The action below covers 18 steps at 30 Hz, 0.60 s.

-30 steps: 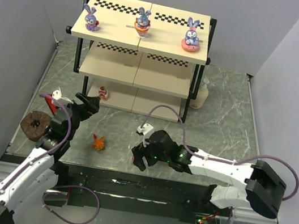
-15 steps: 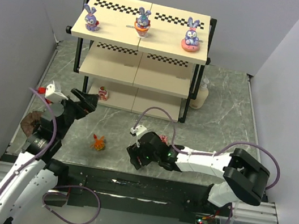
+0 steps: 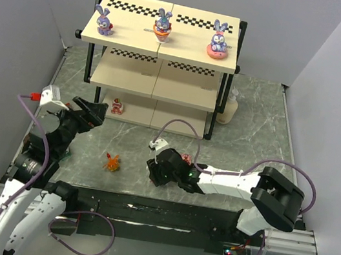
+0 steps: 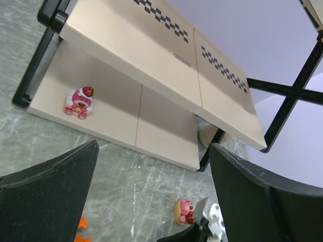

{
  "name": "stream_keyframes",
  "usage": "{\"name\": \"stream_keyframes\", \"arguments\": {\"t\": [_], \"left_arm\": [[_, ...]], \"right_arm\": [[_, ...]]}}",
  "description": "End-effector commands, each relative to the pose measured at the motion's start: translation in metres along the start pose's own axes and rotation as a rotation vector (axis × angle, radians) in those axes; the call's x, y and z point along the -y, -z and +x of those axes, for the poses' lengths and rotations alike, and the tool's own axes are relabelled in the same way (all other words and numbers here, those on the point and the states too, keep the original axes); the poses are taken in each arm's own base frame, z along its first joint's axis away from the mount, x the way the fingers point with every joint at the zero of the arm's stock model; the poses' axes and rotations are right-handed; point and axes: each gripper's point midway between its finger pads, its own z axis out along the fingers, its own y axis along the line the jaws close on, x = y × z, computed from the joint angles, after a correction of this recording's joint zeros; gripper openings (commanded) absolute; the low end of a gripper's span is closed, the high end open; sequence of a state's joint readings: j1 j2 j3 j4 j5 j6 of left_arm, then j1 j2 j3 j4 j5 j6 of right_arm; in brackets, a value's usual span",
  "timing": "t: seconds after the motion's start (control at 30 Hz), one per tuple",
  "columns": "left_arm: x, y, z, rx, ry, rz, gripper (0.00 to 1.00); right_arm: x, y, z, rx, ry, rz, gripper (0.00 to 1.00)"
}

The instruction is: Place and organize the plastic toys onto the shelf

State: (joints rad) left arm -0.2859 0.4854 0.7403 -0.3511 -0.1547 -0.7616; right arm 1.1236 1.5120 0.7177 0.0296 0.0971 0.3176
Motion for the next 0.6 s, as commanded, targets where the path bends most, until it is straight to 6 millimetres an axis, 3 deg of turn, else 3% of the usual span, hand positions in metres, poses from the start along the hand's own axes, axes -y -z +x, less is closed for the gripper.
{"name": "stream_keyframes", "arguments": {"t": [0.0,0.17,0.27,0.3,0.4,0.57], "left_arm": [[0.008,0.018,-0.021,0.041,-0.056,0.008,0.96],[-0.006,0.023,-0.023,0.077,-0.091,-0.031,0.96],[-0.014,0.021,-0.010,0.061,-0.085,-0.029,0.96],[-0.013,0.021,-0.004,0.038,-0.086,-0.013,0.96],[-0.016,0.019,0.006,0.007,-0.081,-0.011,0.96],[-0.018,0.020,0.006,0.006,-0.093,-0.024,0.96]], "right_arm": [[0.000,-0.004,-0.023,0.052,-0.027,0.051,0.17],[0.007,-0.014,-0.052,0.106,-0.055,0.138,0.13],[0.016,-0.024,-0.080,0.164,-0.064,0.199,0.13],[0.017,-0.026,-0.099,0.205,-0.081,0.201,0.12],[0.035,-0.038,-0.122,0.254,-0.127,0.231,0.11],[0.069,-0.057,-0.155,0.336,-0.193,0.282,0.10]]}}
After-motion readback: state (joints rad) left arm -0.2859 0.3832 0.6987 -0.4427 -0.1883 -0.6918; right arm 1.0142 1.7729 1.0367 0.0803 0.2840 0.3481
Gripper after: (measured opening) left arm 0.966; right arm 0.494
